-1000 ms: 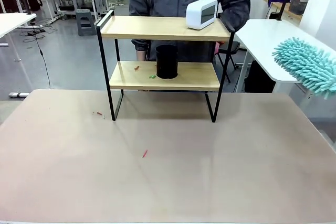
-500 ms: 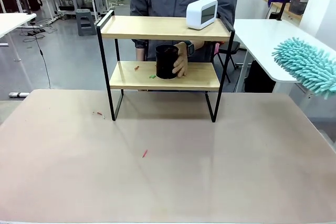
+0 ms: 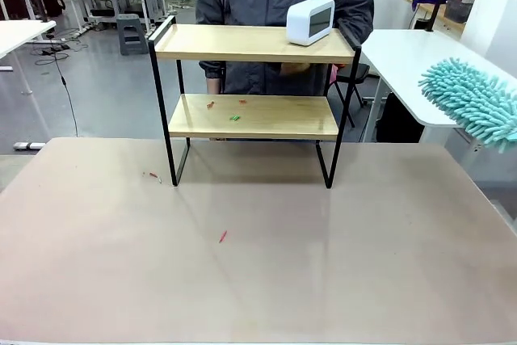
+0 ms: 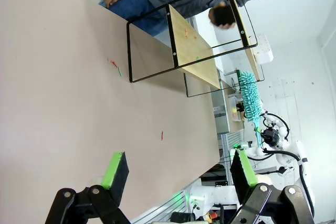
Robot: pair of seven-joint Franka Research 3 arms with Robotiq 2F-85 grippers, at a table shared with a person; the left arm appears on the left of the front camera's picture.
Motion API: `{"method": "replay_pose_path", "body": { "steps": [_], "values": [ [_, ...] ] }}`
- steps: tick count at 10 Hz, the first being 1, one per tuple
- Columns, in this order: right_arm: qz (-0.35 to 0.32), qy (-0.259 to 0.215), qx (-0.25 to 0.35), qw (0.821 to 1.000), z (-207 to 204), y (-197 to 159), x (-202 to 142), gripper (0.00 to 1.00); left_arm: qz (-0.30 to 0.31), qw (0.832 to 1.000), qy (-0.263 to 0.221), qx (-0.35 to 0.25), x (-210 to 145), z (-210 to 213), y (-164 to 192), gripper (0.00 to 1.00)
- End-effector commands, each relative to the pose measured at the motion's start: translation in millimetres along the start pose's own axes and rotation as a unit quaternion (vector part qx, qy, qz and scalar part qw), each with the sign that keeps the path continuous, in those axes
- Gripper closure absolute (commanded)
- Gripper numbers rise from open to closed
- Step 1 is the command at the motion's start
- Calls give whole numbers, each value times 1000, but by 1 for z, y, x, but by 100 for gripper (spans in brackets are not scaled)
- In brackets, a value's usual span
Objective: Clean the shelf.
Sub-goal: Clean the remaining tier of the Shelf with the Duster once objects are removed.
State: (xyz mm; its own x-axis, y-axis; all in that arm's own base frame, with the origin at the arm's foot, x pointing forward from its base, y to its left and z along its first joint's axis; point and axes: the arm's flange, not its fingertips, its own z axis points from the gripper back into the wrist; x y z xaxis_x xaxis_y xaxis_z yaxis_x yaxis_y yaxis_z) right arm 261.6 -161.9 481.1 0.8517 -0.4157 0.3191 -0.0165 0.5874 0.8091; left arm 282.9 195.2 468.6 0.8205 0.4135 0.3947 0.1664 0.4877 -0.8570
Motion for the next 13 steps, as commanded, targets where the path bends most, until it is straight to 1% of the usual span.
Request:
{"method": "replay_pose_path", "body": {
  "steps": [1, 2, 3, 4, 5, 6, 7, 8, 9, 10, 12, 13],
  "values": [
    [0, 0, 0, 1000, 0, 0, 0, 88, -9, 1000, -6, -9, 0, -2, 0, 0],
    [50, 18, -10, 999, 8, 24, -28, 88, -9, 1000, -6, -9, 0, -2, 0, 0],
    [105, 42, -12, 993, 15, 47, -64, 88, -9, 1000, -6, -9, 0, -2, 0, 0],
    [152, 72, -8, 986, 13, 58, -86, 88, -9, 1000, -6, -9, 0, -2, 0, 0],
    [184, 110, -26, 976, -2, 65, -97, 88, -9, 1000, -6, -9, 0, -2, 0, 0],
    [218, 148, -49, 963, -30, 79, -107, 88, -9, 1000, -6, -9, 0, -2, 0, 0],
    [240, 170, -57, 954, -50, 91, -112, 88, -9, 1000, -6, -9, 0, -2, 0, 0],
    [290, 224, -69, 928, -84, 115, -122, 88, -9, 1000, -6, -9, 0, -2, 0, 0],
    [314, 232, -72, 918, -107, 130, -126, 88, -9, 1000, -6, -9, 0, -2, 0, 0],
    [323, 232, -67, 915, -137, 145, -128, 88, -9, 1000, -6, -9, 0, -2, 0, 0],
    [307, 225, -73, 922, -196, 159, -124, 88, -9, 1000, -6, -9, 0, -2, 0, 0],
    [294, 177, -67, 937, -201, 159, -115, 88, -9, 1000, -6, -9, 0, -2, 0, 0]
  ]
}}
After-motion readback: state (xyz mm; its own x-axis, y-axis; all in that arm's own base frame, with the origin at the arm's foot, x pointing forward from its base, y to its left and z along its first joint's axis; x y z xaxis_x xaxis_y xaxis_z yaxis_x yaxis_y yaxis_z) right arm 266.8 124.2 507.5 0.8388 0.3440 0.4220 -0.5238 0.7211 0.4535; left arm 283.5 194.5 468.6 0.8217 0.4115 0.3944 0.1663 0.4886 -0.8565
